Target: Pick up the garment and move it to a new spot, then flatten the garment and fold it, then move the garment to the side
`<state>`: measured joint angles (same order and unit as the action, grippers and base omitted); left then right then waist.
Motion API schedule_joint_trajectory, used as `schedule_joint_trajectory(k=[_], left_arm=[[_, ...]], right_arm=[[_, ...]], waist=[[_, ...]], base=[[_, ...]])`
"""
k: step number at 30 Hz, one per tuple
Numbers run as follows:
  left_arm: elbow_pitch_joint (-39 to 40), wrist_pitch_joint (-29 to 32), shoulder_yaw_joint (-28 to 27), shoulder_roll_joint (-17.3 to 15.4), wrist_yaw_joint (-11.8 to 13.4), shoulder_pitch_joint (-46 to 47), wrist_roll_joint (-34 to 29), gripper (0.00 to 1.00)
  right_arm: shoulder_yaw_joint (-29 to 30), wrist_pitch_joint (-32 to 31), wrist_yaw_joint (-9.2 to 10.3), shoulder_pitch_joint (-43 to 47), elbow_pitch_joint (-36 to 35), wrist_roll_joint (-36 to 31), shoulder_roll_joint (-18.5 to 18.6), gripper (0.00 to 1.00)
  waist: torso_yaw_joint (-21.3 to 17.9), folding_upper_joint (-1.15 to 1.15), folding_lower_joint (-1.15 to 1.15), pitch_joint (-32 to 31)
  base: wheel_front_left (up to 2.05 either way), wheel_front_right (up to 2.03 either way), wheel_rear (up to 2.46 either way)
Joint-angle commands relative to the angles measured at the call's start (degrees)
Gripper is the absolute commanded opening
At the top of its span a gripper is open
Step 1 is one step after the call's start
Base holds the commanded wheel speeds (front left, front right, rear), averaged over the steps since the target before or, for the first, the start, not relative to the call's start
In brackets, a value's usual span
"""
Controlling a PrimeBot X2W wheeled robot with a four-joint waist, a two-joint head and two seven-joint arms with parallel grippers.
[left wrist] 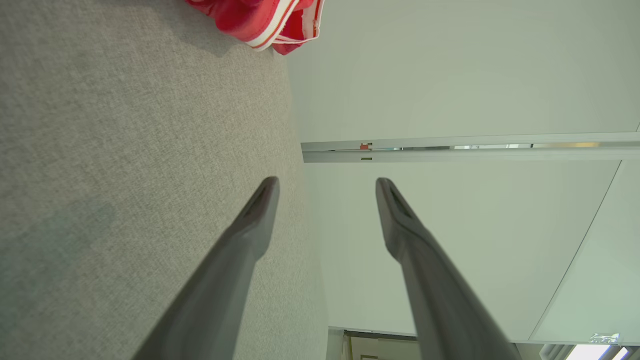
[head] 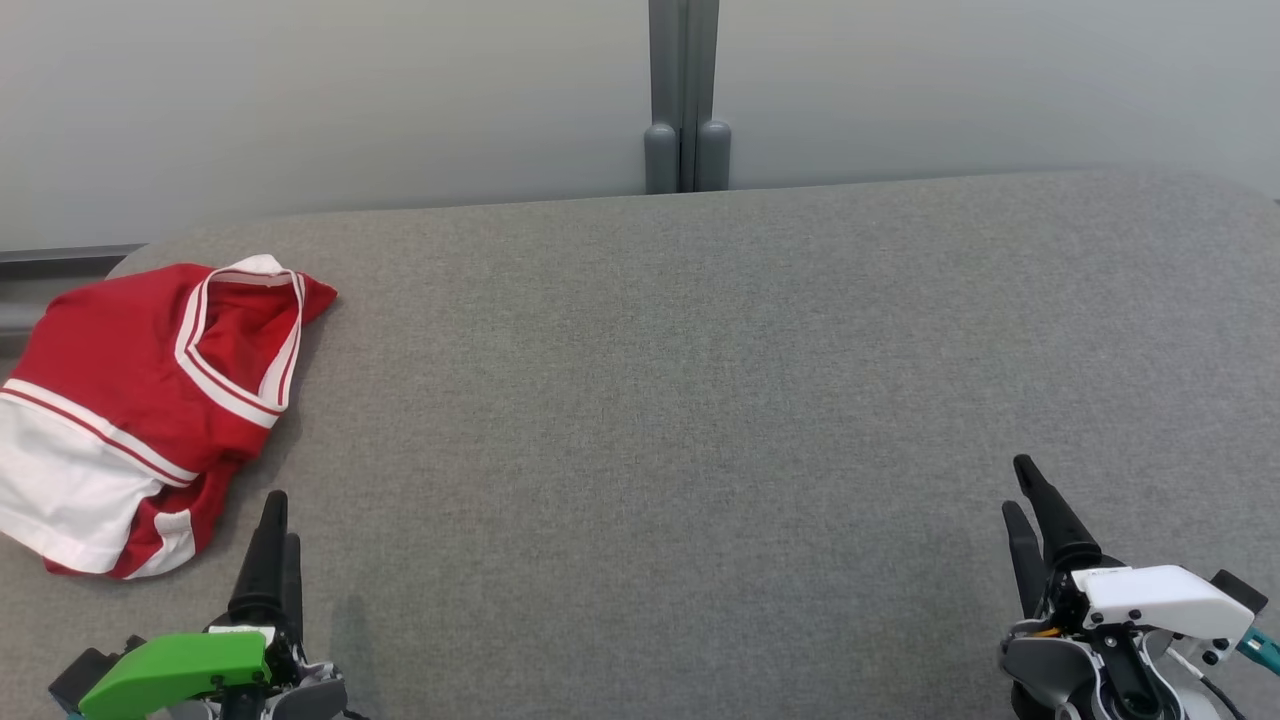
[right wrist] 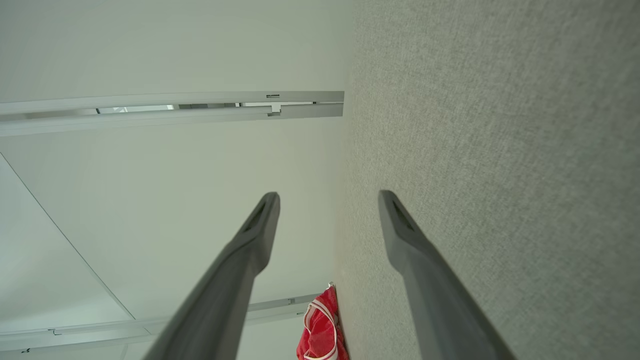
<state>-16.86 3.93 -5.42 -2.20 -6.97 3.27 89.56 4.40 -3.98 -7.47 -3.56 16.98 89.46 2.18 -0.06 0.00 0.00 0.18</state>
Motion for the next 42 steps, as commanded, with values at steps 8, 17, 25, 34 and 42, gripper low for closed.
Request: schedule_joint_trajectory(k=[8,17,25,34,42], left_arm=[[2.29,-2.5,0.83,-0.29,1.66,0.61,-9.07,1.0],[3.46,-4.61,2.43,-0.36,2.78,0.22,-19.87,1.0],[3.98,-6.34,3.63,-0.55,3.11,-0.04,-29.81,1.0],[4.55,-8.15,4.74,-0.98,3.19,-0.45,-39.65,1.0],[5.04,-9.59,5.31,-1.0,3.49,-0.51,-46.29,1.0]], right_arm=[[-0.85,2.56,-0.01,-1.88,-1.91,-9.44,0.3,1.0],[-2.17,4.66,-0.01,-1.94,-2.87,-19.23,0.37,1.0],[-3.24,6.4,-0.01,-2.13,-2.94,-28.78,0.42,1.0],[-4.08,8.2,-0.01,-2.29,-3.36,-36.38,0.48,1.0],[-4.64,9.66,-0.02,-2.52,-3.31,-41.35,0.53,1.0]], waist=[[0.01,0.0,0.0,0.05],[0.09,0.0,0.0,0.05],[0.07,0.0,0.0,-0.02],[0.09,0.0,0.0,-0.03],[0.11,0.0,0.0,0.16]], base=[[0.0,0.0,0.0],[0.0,0.0,0.0],[0.0,0.0,0.0],[0.0,0.0,0.0],[0.0,0.0,0.0]])
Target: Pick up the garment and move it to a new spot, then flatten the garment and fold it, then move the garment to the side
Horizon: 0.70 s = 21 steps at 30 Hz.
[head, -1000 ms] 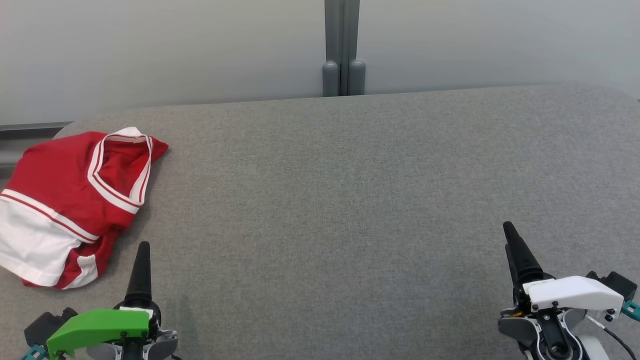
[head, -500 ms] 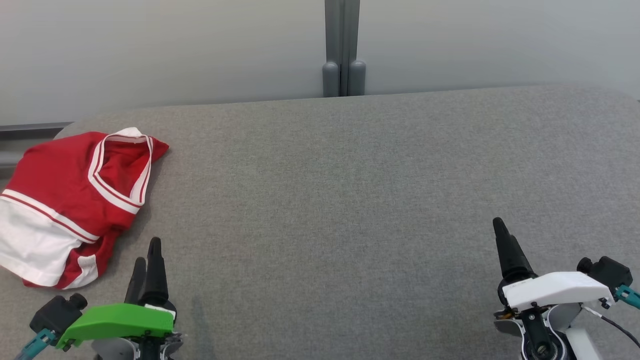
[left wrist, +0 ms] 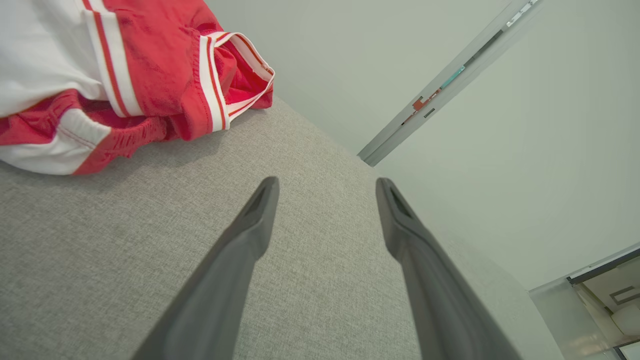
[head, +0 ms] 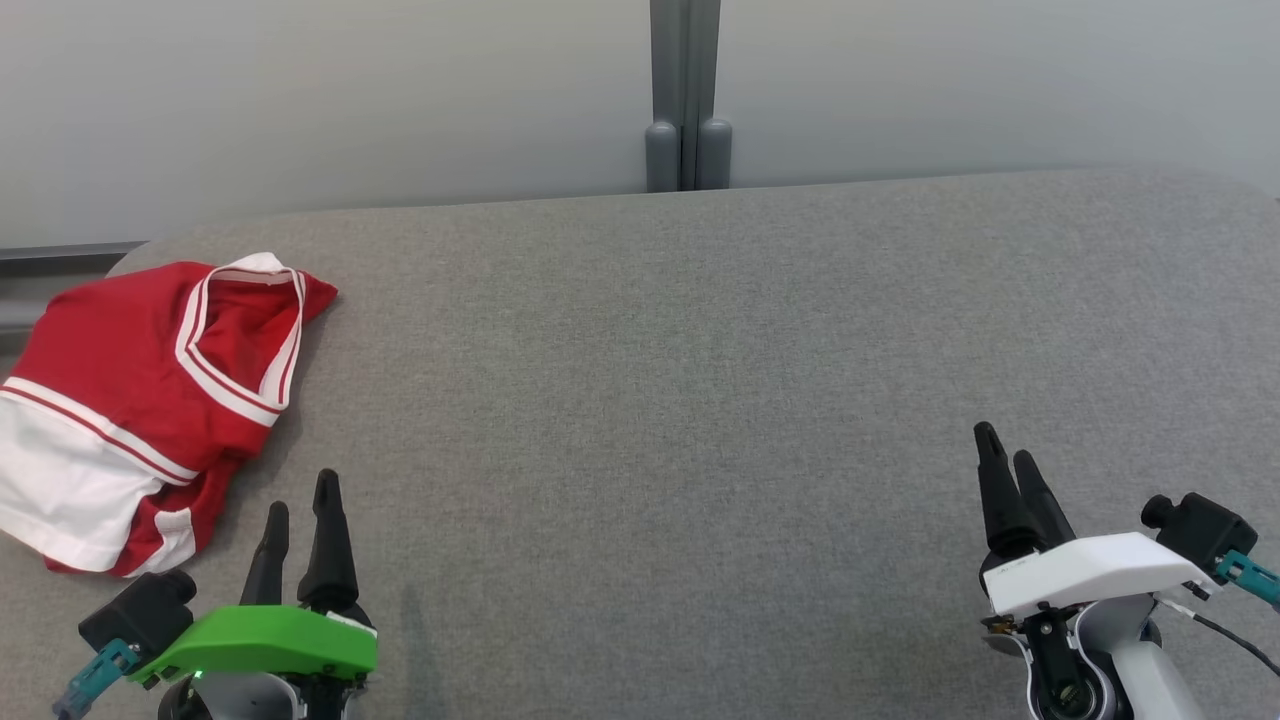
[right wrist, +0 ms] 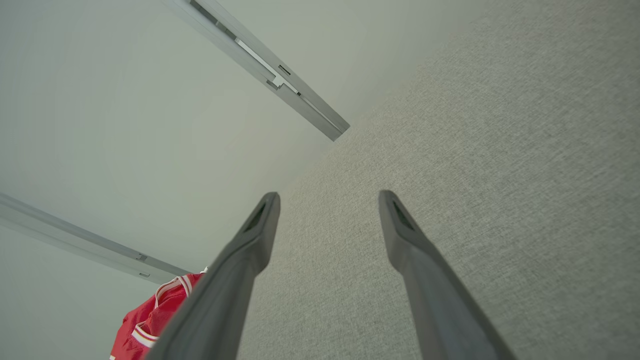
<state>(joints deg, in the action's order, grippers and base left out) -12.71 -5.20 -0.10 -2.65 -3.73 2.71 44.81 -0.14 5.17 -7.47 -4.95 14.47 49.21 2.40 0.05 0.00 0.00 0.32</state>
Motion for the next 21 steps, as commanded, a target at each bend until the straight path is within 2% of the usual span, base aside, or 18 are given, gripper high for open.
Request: schedule_joint_trajectory(k=[1,21], left_arm=[[0.94,-0.66,0.08,-0.55,0.3,0.04,-2.38,1.0],[1.16,-3.78,1.09,-0.79,0.86,0.51,-16.37,1.0]], right_arm=[[-0.12,0.72,-0.02,-1.18,-0.77,-1.84,0.32,1.0],[-1.51,3.86,-0.02,-1.95,0.06,-16.63,0.42,1.0]], waist=[[0.01,0.0,0.0,0.06],[0.15,0.0,0.0,0.59]], base=[[0.0,0.0,0.0],[0.0,0.0,0.0]])
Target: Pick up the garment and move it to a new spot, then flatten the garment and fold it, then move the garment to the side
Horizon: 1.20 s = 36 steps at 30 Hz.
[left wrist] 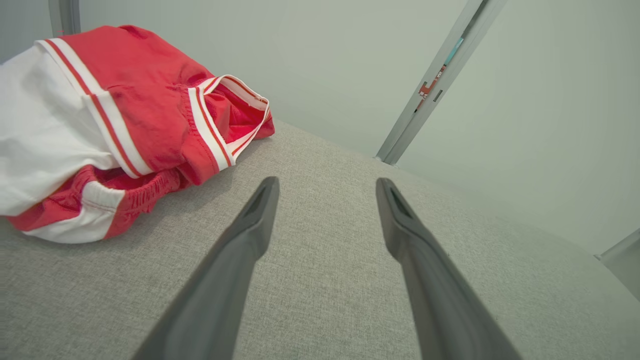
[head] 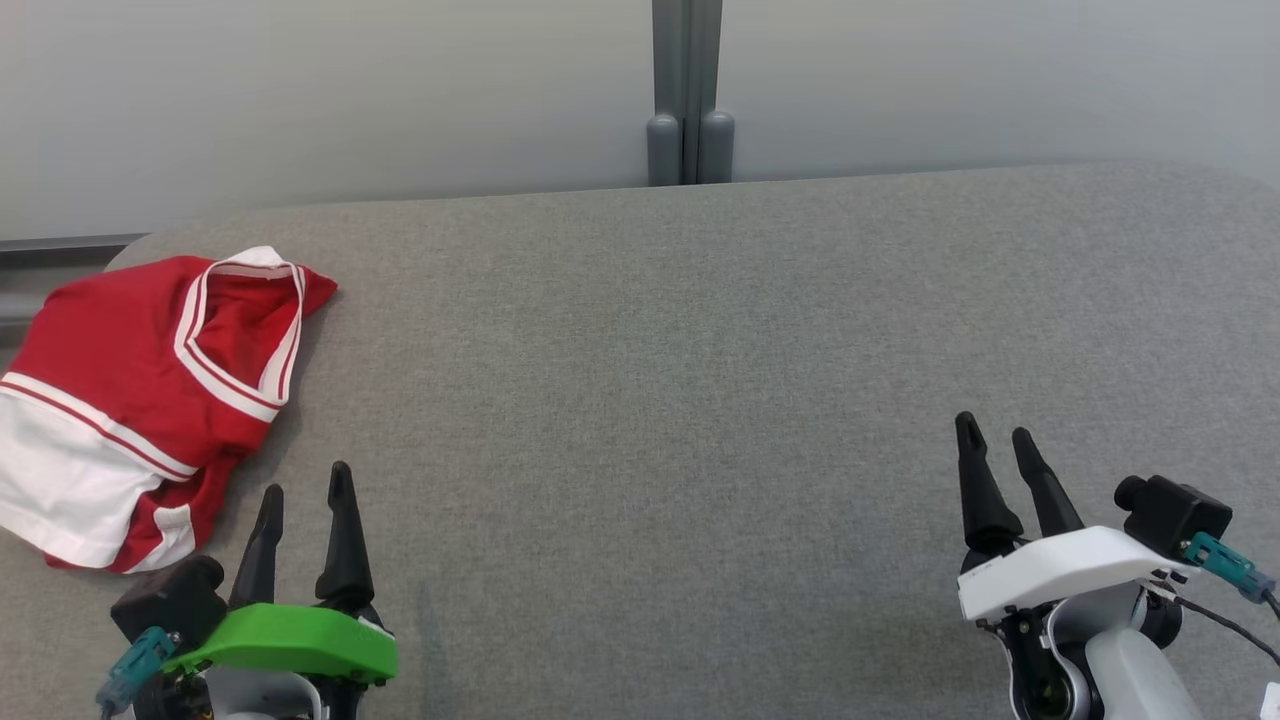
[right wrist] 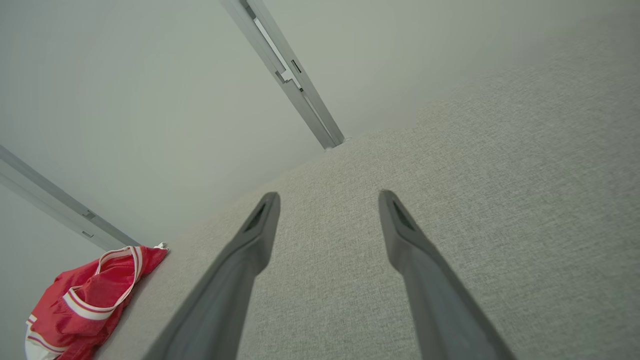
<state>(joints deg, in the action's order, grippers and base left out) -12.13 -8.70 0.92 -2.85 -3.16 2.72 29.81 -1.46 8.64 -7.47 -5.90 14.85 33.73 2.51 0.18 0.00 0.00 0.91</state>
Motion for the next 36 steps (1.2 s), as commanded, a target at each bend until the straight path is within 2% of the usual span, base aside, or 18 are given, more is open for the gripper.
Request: schedule_joint_trajectory(k=[1,19,36], left_arm=[[0.59,-0.45,0.12,-0.59,0.29,0.49,-1.87,1.0],[0.57,-2.87,0.97,-0.67,-0.42,0.63,-11.76,1.0],[-2.43,-4.79,0.66,-0.16,-0.57,0.73,-13.85,1.0]], right_arm=[[-0.25,0.53,-0.02,-1.0,-0.24,-1.66,0.31,1.0],[-1.33,2.93,-0.02,-1.87,1.43,-11.31,0.39,1.0],[-2.92,4.92,-0.03,-1.9,2.99,-17.0,0.44,1.0]], waist=[[0.04,0.0,0.0,0.01],[0.23,0.0,0.0,0.27],[0.24,0.0,0.0,-0.17]], base=[[0.0,0.0,0.0],[0.0,0.0,0.0],[0.0,0.0,0.0]])
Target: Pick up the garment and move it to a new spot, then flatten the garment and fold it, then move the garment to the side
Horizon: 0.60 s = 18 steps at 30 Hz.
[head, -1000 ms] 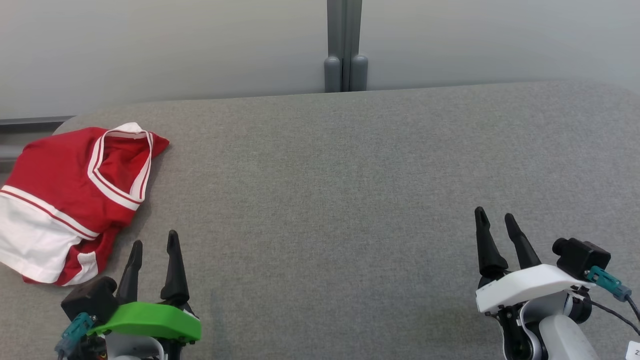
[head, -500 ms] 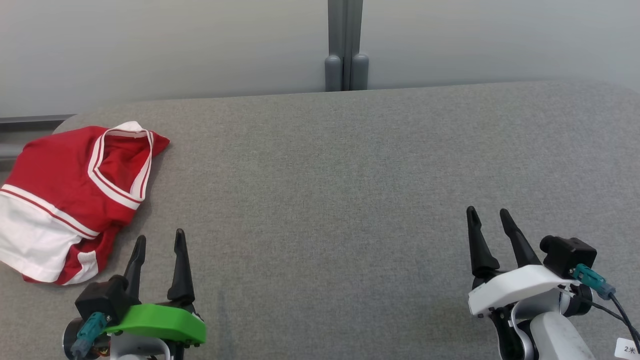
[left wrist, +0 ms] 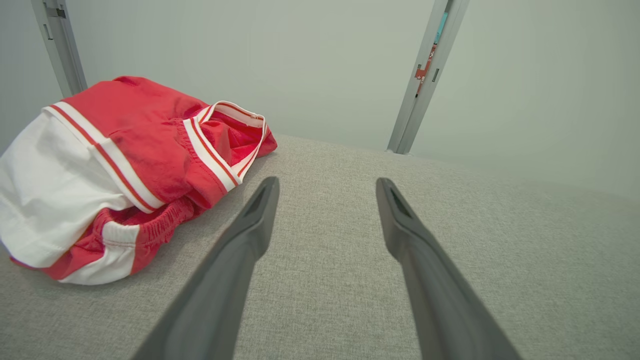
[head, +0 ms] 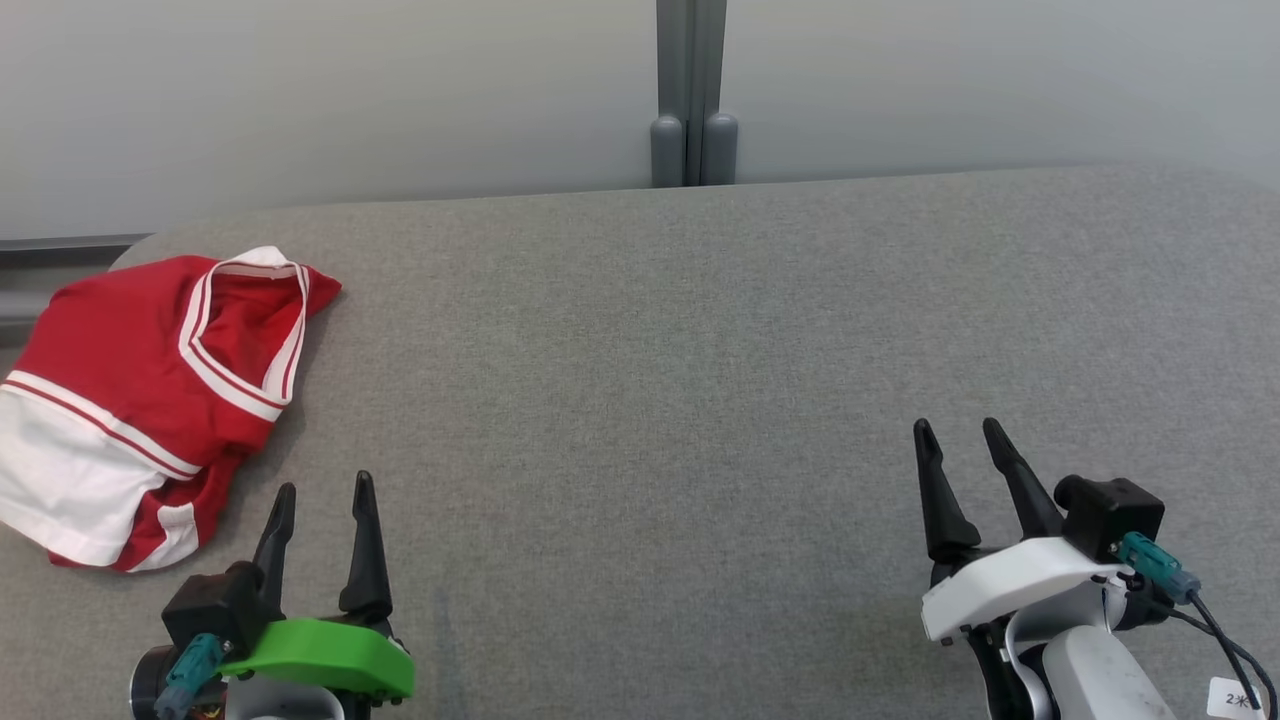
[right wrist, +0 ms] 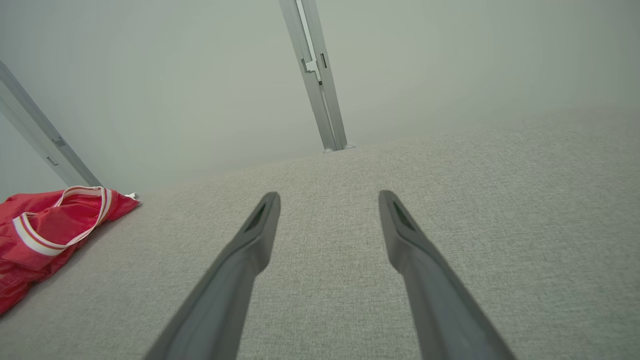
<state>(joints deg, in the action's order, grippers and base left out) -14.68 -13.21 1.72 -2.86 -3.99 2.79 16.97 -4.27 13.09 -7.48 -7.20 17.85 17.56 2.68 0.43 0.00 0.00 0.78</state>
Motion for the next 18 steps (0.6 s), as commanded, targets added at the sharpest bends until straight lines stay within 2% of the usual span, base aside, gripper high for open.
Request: schedule_joint_trajectory(k=[1,18], left_arm=[[0.0,-0.43,-0.11,-0.14,0.3,0.64,-1.29,1.0],[0.37,-2.02,0.82,-0.1,1.53,-0.71,-5.71,1.0]], right_arm=[[-0.24,0.56,-0.02,-0.56,0.07,-1.17,0.27,1.0],[-1.61,2.16,-0.01,-0.7,0.9,-6.11,0.32,1.0]], waist=[[-0.03,0.0,0.0,-0.1],[-0.17,0.0,0.0,-0.79]], base=[[0.0,0.0,0.0],[0.0,0.0,0.0]])
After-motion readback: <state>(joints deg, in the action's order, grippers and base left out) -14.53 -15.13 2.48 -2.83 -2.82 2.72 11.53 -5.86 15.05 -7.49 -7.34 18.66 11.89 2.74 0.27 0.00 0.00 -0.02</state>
